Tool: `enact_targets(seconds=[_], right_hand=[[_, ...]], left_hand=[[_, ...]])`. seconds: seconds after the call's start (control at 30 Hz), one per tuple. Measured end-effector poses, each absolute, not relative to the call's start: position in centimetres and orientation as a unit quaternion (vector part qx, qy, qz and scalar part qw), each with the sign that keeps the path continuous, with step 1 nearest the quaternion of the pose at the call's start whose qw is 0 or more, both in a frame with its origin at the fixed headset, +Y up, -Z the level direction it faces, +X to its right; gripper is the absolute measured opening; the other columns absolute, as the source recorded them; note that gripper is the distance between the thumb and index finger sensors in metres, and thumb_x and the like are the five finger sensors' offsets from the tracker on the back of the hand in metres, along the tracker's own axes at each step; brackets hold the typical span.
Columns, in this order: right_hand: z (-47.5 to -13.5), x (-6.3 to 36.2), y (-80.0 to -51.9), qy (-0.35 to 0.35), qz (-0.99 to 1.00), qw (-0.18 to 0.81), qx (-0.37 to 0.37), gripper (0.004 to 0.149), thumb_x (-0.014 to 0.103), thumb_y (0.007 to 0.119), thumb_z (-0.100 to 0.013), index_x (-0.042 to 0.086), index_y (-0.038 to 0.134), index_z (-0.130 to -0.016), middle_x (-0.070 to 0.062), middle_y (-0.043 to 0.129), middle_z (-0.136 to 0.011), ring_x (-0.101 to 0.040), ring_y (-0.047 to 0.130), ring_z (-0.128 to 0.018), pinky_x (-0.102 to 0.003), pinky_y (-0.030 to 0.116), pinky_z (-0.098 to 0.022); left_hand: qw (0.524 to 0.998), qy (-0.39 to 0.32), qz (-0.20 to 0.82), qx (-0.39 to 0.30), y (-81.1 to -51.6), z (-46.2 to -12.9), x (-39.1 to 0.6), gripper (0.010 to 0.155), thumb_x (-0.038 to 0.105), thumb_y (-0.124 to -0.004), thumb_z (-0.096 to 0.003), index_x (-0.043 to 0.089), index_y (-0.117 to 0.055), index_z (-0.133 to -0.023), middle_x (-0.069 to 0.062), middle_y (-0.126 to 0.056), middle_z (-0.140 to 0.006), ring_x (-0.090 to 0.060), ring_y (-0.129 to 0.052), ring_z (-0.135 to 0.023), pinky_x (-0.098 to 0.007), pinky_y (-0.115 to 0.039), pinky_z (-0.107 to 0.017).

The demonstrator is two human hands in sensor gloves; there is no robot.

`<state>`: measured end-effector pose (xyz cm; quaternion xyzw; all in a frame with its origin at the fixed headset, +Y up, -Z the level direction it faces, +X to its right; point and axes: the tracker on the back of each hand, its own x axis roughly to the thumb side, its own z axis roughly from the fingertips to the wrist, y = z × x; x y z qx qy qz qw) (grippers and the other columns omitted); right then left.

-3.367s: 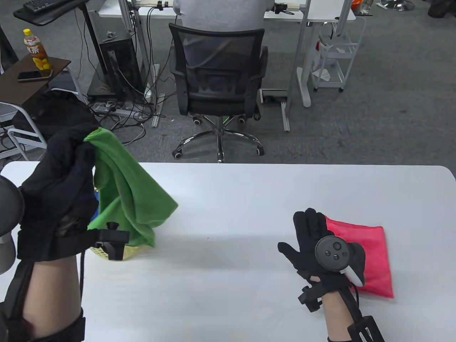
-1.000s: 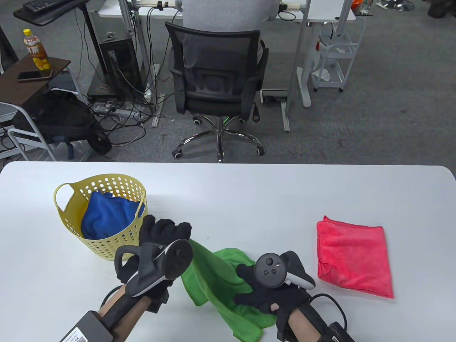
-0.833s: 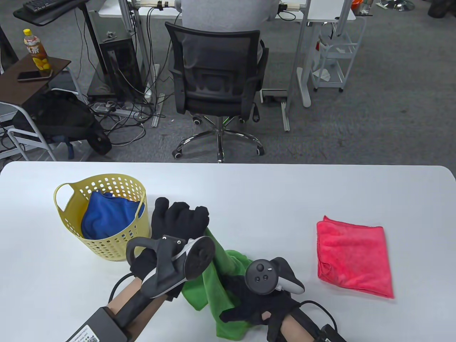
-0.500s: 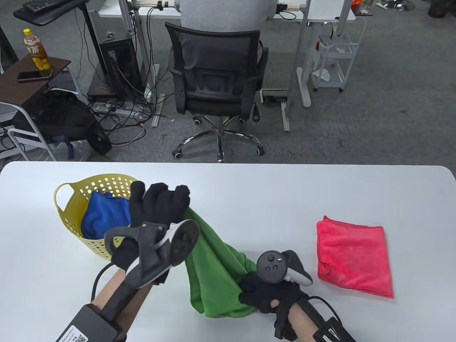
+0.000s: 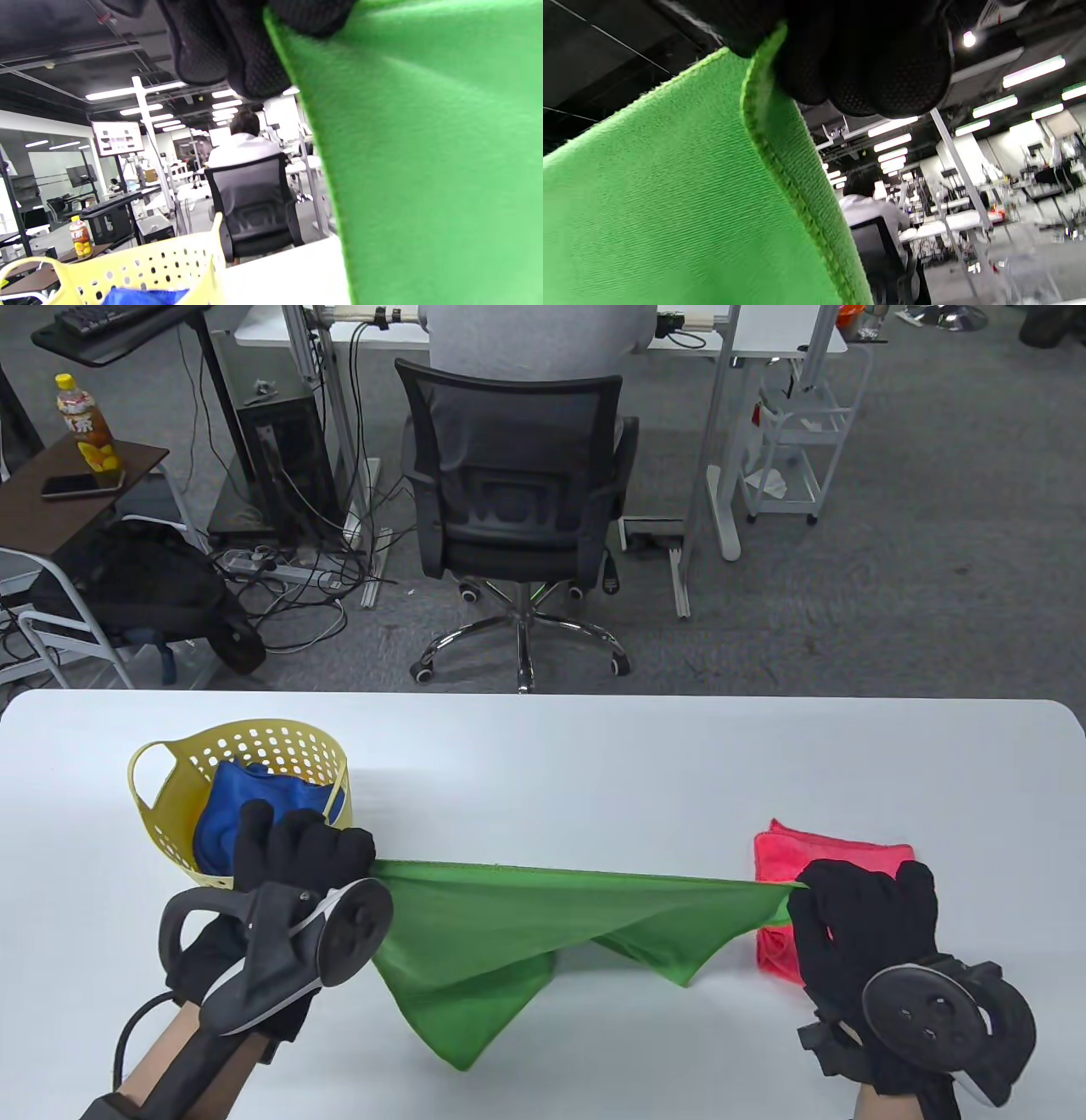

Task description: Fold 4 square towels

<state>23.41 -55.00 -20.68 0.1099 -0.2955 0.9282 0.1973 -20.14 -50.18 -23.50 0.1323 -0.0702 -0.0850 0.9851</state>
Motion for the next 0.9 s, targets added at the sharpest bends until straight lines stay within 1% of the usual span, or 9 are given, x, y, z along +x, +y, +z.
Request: enact_targets(seconds=[0.13, 0.23, 0.37, 0.5, 0.53, 0.63, 0.7, 0.83, 0.9], right_hand=[[-18.4, 23.0, -51.8, -0.268, 0.933, 0.191, 0.146, 0.037, 0.021, 0.074, -0.054, 0.003, 0.083, -0.084, -0.028, 0.083, -0.095, -0.044, 0.086, -0.077, -0.082, 0.042, -0.065], [-18.3, 22.1, -49.8, -0.286, 0.937, 0.146, 0.141, 0.037, 0.018, 0.072, -0.053, 0.003, 0.081, -0.087, -0.027, 0.079, -0.098, -0.044, 0.083, -0.081, -0.081, 0.042, -0.067], [-22.8, 21.1, -48.4, -0.252, 0.957, 0.107, 0.095, 0.038, 0.016, 0.072, -0.053, 0.004, 0.079, -0.089, -0.027, 0.076, -0.101, -0.043, 0.081, -0.085, -0.080, 0.042, -0.068], [-31.3, 20.3, -49.6, -0.187, 0.980, 0.059, 0.021, 0.038, 0.017, 0.071, -0.052, 0.007, 0.080, -0.088, -0.024, 0.076, -0.101, -0.042, 0.081, -0.084, -0.079, 0.042, -0.068], [-32.2, 20.3, -49.9, -0.190, 0.980, 0.049, 0.005, 0.038, 0.018, 0.070, -0.051, 0.009, 0.080, -0.087, -0.023, 0.077, -0.101, -0.041, 0.081, -0.085, -0.079, 0.043, -0.068], [-33.9, 20.4, -49.1, -0.261, 0.964, 0.037, -0.034, 0.038, 0.019, 0.070, -0.050, 0.014, 0.081, -0.086, -0.020, 0.078, -0.100, -0.038, 0.083, -0.083, -0.078, 0.044, -0.068], [-32.9, 20.6, -47.6, -0.340, 0.937, 0.073, -0.030, 0.038, 0.019, 0.071, -0.049, 0.014, 0.082, -0.085, -0.020, 0.079, -0.099, -0.038, 0.083, -0.082, -0.078, 0.045, -0.068], [-29.4, 20.5, -46.1, -0.454, 0.888, 0.072, -0.007, 0.038, 0.019, 0.072, -0.049, 0.014, 0.083, -0.085, -0.020, 0.080, -0.098, -0.038, 0.084, -0.081, -0.077, 0.046, -0.068], [-28.3, 20.3, -47.1, -0.460, 0.886, 0.053, 0.016, 0.038, 0.019, 0.073, -0.049, 0.013, 0.084, -0.084, -0.020, 0.081, -0.098, -0.038, 0.084, -0.080, -0.077, 0.046, -0.067]], left_hand=[[0.976, -0.078, -0.046, 0.200, -47.0, -22.0, -21.9, 0.043, 0.035, -0.069, -0.0507, 0.031, -0.082, -0.092, 0.005, -0.095, -0.082, -0.024, -0.086, -0.100, -0.060, -0.049, -0.087], [0.968, -0.070, -0.015, 0.239, -45.8, -21.8, -22.4, 0.043, 0.032, -0.073, -0.0511, 0.029, -0.082, -0.094, 0.004, -0.095, -0.083, -0.023, -0.085, -0.100, -0.058, -0.050, -0.087], [0.969, -0.021, -0.020, 0.245, -46.3, -25.1, -22.0, 0.044, 0.034, -0.076, -0.0508, 0.025, -0.083, -0.094, 0.003, -0.098, -0.080, -0.024, -0.090, -0.097, -0.055, -0.054, -0.086], [0.967, 0.039, -0.114, 0.223, -48.6, -31.8, -20.2, 0.042, 0.038, -0.074, -0.0493, 0.030, -0.086, -0.088, 0.005, -0.099, -0.078, -0.022, -0.089, -0.097, -0.056, -0.052, -0.087], [0.964, 0.047, -0.131, 0.226, -48.8, -32.8, -19.8, 0.042, 0.039, -0.073, -0.0486, 0.031, -0.086, -0.087, 0.007, -0.100, -0.078, -0.021, -0.089, -0.098, -0.056, -0.051, -0.087], [0.956, 0.073, -0.158, 0.236, -47.4, -34.9, -19.2, 0.042, 0.041, -0.068, -0.0479, 0.038, -0.082, -0.088, 0.013, -0.097, -0.079, -0.016, -0.089, -0.096, -0.055, -0.048, -0.088], [0.945, 0.080, -0.120, 0.295, -45.2, -34.7, -19.7, 0.042, 0.041, -0.068, -0.0477, 0.039, -0.081, -0.087, 0.013, -0.096, -0.080, -0.016, -0.088, -0.097, -0.056, -0.047, -0.088], [0.922, 0.064, -0.079, 0.373, -41.7, -32.0, -20.9, 0.042, 0.041, -0.068, -0.0486, 0.041, -0.080, -0.089, 0.013, -0.093, -0.084, -0.018, -0.082, -0.102, -0.058, -0.043, -0.089], [0.915, 0.043, -0.084, 0.392, -42.3, -30.3, -21.4, 0.041, 0.042, -0.070, -0.0487, 0.040, -0.082, -0.088, 0.010, -0.091, -0.089, -0.021, -0.079, -0.103, -0.059, -0.043, -0.088]])
